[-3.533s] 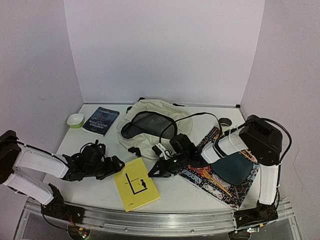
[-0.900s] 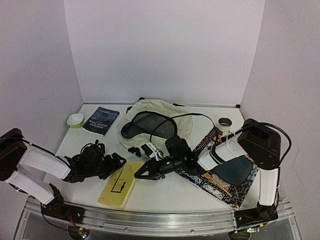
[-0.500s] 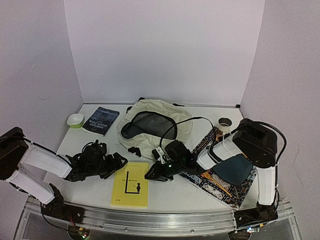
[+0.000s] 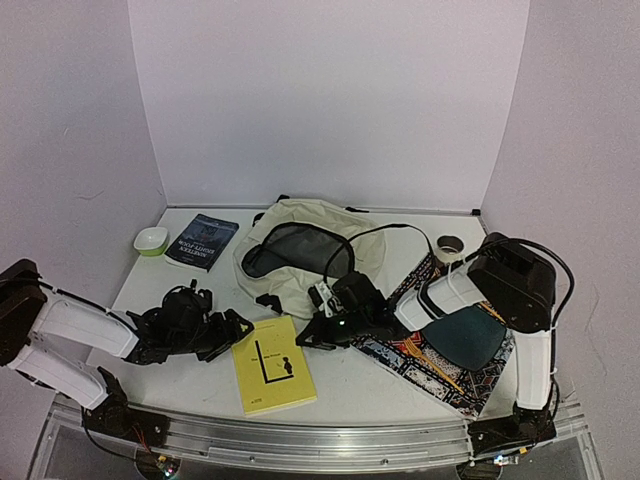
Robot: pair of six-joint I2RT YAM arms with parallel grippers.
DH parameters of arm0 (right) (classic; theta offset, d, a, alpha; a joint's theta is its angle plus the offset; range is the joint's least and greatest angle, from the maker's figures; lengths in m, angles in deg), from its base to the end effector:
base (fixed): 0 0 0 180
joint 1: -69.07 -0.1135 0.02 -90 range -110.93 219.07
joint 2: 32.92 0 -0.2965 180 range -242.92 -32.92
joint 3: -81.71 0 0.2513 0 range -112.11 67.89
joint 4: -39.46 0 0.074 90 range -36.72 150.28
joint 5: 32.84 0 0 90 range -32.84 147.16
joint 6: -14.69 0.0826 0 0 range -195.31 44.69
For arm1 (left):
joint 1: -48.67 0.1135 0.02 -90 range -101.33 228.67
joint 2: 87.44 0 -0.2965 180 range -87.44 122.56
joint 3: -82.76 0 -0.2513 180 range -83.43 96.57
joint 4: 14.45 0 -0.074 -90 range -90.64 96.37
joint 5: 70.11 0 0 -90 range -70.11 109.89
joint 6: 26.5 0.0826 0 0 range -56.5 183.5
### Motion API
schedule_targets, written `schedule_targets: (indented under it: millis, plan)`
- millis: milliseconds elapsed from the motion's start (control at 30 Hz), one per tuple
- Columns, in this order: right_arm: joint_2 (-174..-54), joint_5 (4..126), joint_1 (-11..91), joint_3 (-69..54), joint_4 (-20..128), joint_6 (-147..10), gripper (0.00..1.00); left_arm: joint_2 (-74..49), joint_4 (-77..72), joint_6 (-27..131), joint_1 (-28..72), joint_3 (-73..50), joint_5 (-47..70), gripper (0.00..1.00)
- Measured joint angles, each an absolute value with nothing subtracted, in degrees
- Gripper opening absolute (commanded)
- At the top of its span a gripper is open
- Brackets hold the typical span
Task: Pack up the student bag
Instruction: Adjust the book at the center of the board.
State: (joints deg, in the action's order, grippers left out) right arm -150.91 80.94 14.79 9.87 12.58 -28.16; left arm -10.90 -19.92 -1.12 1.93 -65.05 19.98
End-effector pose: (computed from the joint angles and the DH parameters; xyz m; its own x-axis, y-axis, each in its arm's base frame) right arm 0.2500 0.4046 0.1447 -0.8386 -0.0171 -0.5444 -0.5151 0.3496 0.7826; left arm 0.1732 -0.1839 0.1279 -0.8416 -0.4240 -0.3346 -0.0769 0.7071 -0.7029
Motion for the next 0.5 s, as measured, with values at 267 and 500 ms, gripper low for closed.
schedule_targets:
  millis: [267, 500]
  plan:
    - [-149.0, 82.0, 14.8, 9.1, 12.2, -32.2, 0.00, -14.6, -20.0, -1.4, 1.4, -68.1, 20.1, 0.78]
    - [-147.0, 83.4, 14.8, 7.2, 8.4, -35.8, 0.00, -16.9, -25.8, -3.8, 0.5, -73.0, 20.3, 0.76]
